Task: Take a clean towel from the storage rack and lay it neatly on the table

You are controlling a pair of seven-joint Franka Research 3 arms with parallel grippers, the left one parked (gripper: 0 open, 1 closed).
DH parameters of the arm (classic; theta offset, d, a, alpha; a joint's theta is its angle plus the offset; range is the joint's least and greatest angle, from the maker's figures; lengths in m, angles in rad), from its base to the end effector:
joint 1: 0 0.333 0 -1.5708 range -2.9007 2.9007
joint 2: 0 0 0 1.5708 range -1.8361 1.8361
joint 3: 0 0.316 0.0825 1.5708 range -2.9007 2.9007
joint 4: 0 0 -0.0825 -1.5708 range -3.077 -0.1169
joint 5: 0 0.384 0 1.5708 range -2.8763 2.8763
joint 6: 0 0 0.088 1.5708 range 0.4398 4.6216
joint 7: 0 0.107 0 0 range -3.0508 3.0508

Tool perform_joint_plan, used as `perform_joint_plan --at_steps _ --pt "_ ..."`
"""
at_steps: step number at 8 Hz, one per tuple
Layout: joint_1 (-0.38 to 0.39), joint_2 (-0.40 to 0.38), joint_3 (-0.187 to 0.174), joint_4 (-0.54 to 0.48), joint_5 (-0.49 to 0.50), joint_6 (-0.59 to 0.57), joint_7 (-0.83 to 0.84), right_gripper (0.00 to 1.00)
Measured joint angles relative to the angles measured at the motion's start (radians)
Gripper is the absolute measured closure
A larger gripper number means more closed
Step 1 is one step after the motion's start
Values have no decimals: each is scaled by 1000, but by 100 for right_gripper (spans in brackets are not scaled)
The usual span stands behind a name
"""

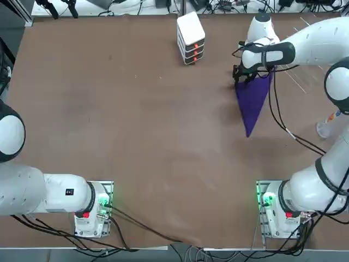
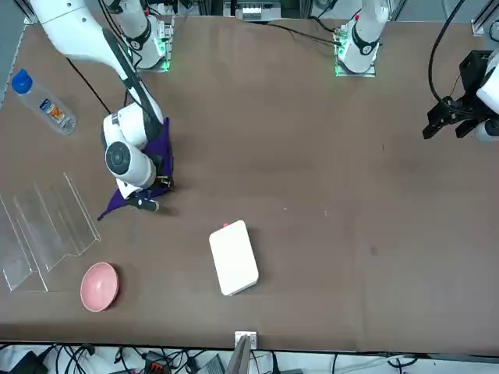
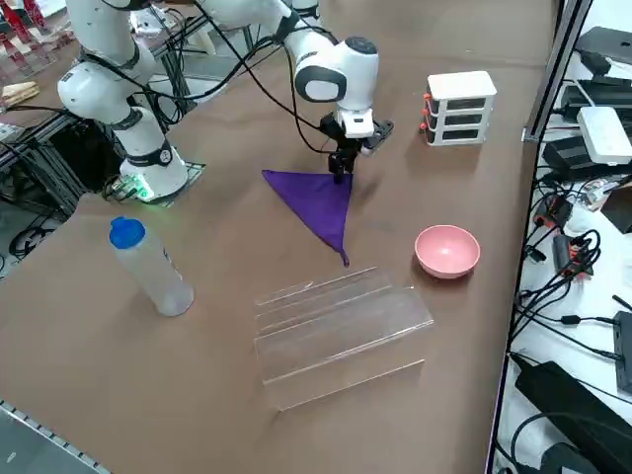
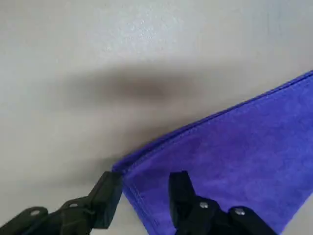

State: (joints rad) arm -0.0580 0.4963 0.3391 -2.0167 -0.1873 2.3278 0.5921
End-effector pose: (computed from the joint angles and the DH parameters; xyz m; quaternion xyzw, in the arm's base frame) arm 0.5645 0.1578 0.2036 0.9922 -0.0983 -0.0746 0.0151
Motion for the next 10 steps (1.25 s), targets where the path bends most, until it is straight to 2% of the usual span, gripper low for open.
perform_joint_plan --at_steps 10 --pt "7 38 0 33 -26 19 16 41"
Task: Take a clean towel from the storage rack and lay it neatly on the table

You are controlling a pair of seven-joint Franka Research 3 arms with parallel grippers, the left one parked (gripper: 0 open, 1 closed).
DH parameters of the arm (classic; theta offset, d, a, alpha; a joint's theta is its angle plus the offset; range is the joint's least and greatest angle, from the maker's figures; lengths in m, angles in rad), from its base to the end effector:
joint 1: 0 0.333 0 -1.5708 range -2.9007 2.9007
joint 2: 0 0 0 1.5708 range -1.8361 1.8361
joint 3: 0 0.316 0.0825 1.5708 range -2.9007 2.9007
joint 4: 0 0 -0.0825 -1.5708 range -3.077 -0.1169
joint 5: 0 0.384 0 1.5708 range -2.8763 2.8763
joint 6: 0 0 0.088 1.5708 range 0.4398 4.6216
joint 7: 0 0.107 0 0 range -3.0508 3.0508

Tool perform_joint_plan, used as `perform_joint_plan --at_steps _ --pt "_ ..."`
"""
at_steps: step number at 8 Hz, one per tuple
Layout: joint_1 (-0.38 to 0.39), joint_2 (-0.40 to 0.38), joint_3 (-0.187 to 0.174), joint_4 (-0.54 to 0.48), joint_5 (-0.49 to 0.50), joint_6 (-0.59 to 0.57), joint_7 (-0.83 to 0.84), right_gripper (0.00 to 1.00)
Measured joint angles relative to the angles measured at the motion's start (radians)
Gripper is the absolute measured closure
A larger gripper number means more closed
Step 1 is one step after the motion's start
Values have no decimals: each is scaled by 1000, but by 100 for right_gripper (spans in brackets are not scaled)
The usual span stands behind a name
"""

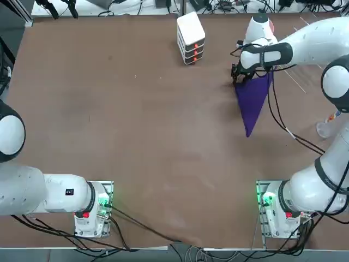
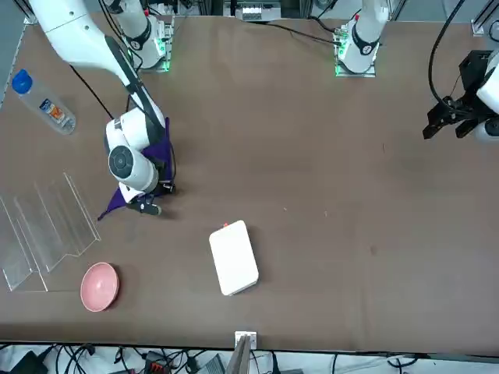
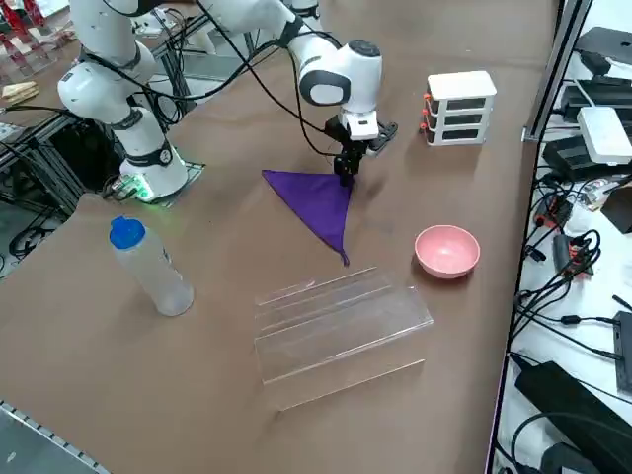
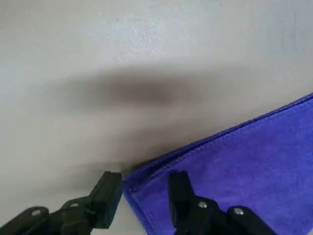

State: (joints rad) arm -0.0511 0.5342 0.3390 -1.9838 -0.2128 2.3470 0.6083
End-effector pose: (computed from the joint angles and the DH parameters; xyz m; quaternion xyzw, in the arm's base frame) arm 0.5731 0.1635 0.1957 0.9931 -0.0961 -0.0654 0.0139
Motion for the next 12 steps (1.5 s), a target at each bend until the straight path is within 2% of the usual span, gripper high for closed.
perform_joint_plan --at_steps 4,9,11,12 --pt "0 3 -1 0 -3 -10 1 41" --pt "2 2 -1 6 -6 -78 1 41" --pt "3 2 0 8 -6 -81 3 44" --pt "4 2 0 11 -6 -81 12 50"
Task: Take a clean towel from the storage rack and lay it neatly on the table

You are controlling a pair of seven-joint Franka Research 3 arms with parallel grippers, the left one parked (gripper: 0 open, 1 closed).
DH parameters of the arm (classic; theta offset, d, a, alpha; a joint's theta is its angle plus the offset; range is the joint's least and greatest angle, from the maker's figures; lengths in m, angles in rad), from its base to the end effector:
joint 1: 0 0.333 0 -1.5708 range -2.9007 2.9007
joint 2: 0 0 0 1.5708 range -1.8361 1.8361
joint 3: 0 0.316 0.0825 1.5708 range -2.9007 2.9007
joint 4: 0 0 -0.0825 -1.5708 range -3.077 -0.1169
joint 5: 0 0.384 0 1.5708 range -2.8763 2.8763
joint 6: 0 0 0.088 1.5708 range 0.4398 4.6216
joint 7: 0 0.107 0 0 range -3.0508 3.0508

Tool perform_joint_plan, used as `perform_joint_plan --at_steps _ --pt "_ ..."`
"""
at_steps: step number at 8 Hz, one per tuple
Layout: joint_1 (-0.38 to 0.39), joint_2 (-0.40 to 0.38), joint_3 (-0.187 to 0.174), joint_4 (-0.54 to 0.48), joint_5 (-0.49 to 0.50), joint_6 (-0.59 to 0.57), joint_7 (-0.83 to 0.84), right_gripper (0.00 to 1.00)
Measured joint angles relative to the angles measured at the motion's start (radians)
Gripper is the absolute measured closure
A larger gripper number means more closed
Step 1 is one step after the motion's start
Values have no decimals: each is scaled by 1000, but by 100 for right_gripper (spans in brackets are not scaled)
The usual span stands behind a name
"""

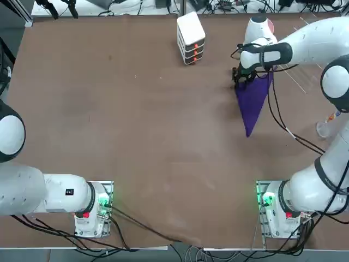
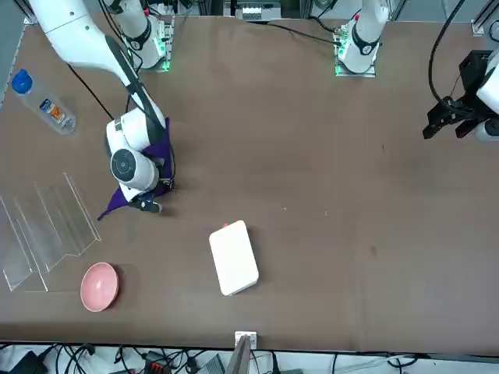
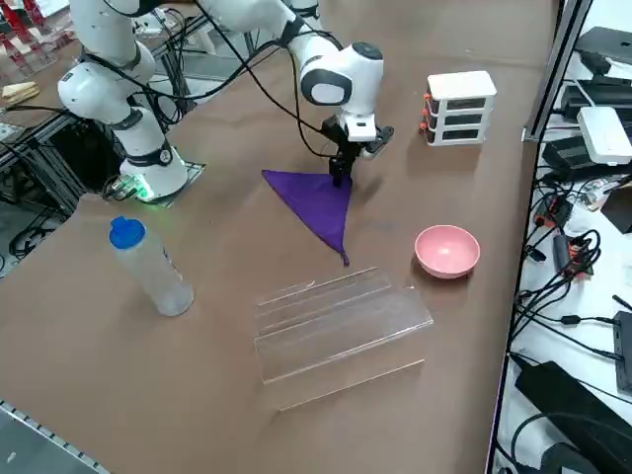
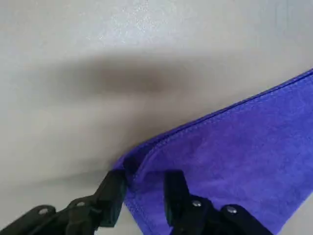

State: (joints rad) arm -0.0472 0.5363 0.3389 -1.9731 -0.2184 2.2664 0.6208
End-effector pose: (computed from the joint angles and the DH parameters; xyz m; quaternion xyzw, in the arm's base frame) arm 0.5674 0.1622 0.1928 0.9900 -0.0982 -0.0953 0.0343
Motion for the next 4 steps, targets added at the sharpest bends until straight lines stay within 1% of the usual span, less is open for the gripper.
perform_joint_plan --at_steps 1,2,4 --pt "2 0 0 4 0 0 7 57" --pt "5 0 0 6 0 0 12 71" --pt "9 -2 0 10 0 -7 14 81"
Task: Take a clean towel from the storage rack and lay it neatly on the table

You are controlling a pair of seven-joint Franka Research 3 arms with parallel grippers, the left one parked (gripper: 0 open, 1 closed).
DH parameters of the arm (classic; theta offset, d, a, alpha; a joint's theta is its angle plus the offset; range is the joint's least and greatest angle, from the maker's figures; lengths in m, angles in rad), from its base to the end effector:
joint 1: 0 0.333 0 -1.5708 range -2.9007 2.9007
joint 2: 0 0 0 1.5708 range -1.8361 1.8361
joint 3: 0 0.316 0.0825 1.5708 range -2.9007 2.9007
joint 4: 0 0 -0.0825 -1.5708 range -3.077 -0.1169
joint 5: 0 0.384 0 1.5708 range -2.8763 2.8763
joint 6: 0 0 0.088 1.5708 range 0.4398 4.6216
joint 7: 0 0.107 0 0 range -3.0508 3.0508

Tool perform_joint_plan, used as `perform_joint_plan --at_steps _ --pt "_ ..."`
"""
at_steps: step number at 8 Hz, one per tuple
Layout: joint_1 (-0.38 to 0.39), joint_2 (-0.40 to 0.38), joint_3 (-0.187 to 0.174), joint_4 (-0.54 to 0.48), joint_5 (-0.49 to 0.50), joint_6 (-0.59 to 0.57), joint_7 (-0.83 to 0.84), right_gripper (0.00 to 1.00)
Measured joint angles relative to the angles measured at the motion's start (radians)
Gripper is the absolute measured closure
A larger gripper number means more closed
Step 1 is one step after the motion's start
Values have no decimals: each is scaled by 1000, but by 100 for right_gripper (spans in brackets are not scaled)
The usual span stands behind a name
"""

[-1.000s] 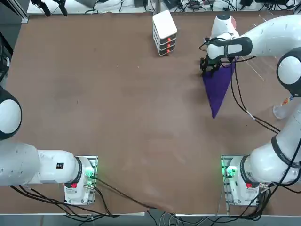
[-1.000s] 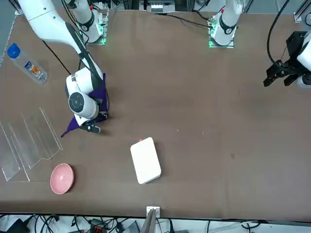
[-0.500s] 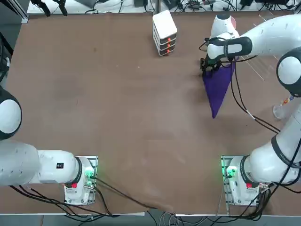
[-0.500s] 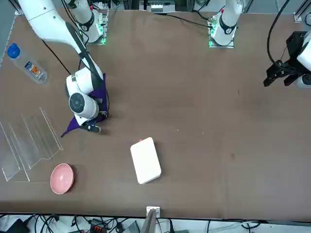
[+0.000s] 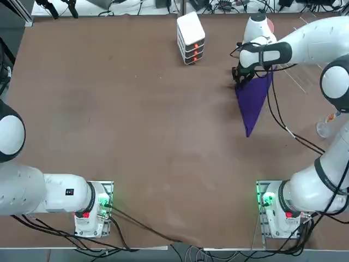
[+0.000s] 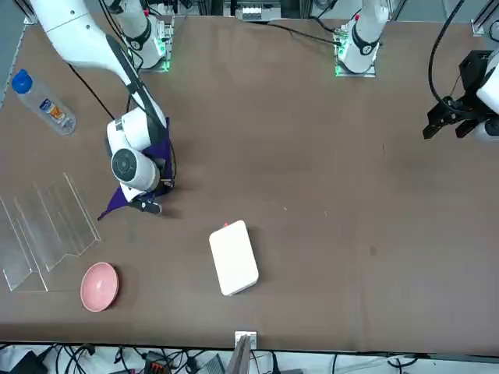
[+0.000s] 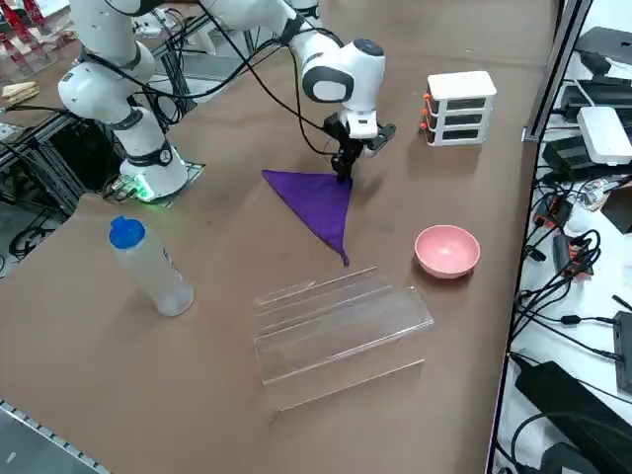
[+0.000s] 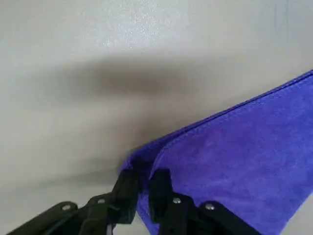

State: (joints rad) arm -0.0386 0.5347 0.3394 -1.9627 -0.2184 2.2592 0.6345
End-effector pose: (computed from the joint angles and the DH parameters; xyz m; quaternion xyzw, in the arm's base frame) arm 0.5692 0.1673 0.1970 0.9899 -0.1014 -0.0924 0.0352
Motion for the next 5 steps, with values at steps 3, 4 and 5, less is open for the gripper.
perform_joint_plan --at_steps 3,4,5 --pt "0 -16 0 5 -1 -40 0 98" --pt "-1 -33 -1 9 -3 -95 -10 98" --pt "-3 -54 -2 10 -3 -154 -24 98"
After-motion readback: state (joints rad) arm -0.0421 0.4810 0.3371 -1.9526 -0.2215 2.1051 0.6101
